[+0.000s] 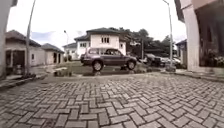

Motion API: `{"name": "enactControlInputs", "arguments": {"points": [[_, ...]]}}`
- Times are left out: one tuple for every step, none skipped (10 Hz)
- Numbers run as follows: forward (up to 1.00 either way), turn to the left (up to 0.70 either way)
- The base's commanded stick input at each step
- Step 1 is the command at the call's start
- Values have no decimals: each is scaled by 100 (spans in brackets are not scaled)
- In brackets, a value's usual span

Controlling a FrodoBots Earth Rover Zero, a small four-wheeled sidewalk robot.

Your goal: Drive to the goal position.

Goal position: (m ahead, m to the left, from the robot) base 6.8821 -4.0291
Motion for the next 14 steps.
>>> {"name": "enactControlInputs", "arguments": {"points": [[70,-20],[70,0],[70,0],[70,0],[70,0],[70,0],[70,0],[70,0],[70,0],[70,0],[70,0],[70,0],[70,0],[70,0]]}}
